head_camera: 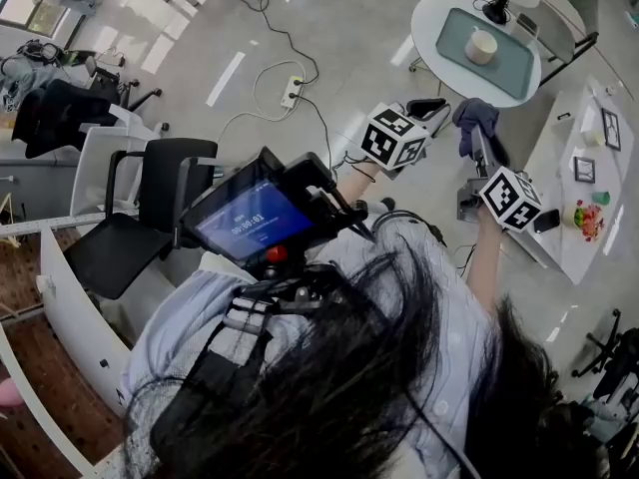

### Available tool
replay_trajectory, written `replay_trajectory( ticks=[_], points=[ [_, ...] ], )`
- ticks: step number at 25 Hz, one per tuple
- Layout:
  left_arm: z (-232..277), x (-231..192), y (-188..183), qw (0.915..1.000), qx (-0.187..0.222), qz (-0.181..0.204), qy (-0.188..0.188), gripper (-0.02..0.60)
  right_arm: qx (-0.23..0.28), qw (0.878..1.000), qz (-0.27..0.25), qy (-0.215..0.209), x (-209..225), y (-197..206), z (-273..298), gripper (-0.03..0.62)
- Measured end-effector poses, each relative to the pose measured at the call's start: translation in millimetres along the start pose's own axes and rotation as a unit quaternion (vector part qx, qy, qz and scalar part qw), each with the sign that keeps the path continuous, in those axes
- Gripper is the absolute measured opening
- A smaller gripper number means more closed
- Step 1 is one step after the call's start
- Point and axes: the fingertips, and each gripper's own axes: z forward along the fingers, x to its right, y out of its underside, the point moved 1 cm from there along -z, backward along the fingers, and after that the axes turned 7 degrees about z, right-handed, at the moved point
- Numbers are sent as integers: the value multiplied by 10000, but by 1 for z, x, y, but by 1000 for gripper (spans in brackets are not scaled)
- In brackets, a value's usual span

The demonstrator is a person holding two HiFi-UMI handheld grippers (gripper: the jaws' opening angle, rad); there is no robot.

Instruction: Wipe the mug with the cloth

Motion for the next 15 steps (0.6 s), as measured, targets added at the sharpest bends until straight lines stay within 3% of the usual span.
replay_trajectory(
  ticks=[5, 15],
  points=[
    [28, -30, 8, 9996, -225, -133, 67, 34, -101, 9997, 199, 135, 20, -4, 31, 107],
    [37, -35, 17, 9989, -255, -377, 131, 34, -84, 9989, 306, 339, 35, -5, 31, 107]
  ],
)
